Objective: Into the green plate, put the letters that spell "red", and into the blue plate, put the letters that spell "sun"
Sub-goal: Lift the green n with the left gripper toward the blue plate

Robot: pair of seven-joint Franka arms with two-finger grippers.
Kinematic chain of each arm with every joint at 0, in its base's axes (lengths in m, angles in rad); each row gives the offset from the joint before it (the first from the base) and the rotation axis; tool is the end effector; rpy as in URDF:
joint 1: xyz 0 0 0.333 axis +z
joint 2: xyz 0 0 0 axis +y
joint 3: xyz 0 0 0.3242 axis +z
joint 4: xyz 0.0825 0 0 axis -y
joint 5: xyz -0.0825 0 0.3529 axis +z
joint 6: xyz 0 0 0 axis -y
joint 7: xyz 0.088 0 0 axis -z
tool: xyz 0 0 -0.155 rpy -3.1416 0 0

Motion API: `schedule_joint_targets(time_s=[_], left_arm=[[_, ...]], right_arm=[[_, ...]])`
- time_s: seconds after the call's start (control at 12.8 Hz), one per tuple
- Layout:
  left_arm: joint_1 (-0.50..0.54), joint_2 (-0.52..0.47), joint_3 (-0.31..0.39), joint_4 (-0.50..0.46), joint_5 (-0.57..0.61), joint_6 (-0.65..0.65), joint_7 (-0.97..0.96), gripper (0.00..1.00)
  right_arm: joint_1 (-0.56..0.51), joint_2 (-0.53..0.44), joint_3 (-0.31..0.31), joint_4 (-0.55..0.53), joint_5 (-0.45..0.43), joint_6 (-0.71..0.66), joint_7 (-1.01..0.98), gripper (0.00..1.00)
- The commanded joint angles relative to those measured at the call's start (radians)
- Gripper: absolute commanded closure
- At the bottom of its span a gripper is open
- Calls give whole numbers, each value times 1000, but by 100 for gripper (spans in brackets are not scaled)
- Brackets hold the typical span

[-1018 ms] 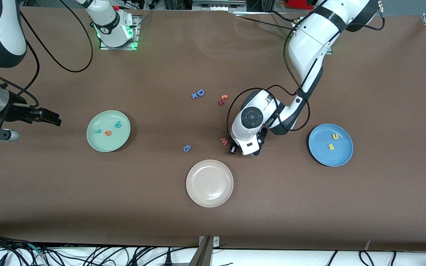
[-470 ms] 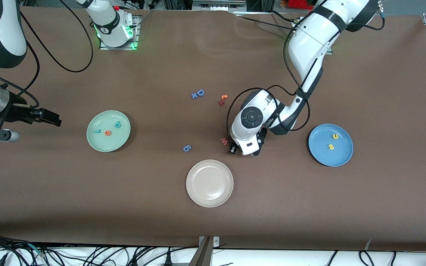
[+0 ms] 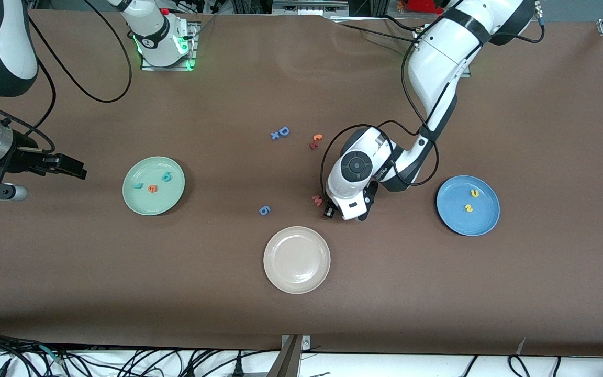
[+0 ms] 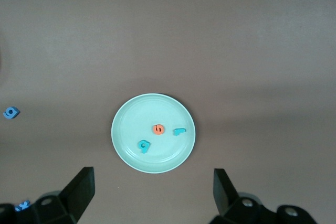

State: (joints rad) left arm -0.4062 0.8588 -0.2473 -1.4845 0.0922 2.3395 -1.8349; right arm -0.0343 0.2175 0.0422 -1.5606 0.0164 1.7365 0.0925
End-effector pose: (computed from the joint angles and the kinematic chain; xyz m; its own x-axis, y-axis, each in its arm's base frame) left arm 0.5738 -0.4022 0.1530 0.3566 0.9265 -0.1202 0.9327 -0.3604 -0.0107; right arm 0.5943 0.0050 0.4815 0.9952 -0.0878 -0.0436 -0.0888 -0.9958 -0.0212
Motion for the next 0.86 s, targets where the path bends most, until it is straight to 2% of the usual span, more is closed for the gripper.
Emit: schedule_joint_targets(time_s=[0.0, 0.39, 0.78], left_arm=[[-17, 8, 16, 26, -11, -14, 3, 75], [12, -18, 17, 32, -8, -28, 98, 76], [75, -53, 13, 41, -8, -143, 308, 76]], right_arm=[[-12, -9, 12, -13, -12, 11, 3, 0], [-12, -9, 12, -13, -12, 12, 3, 0], [-13, -9, 12, -13, -12, 17, 3, 0]])
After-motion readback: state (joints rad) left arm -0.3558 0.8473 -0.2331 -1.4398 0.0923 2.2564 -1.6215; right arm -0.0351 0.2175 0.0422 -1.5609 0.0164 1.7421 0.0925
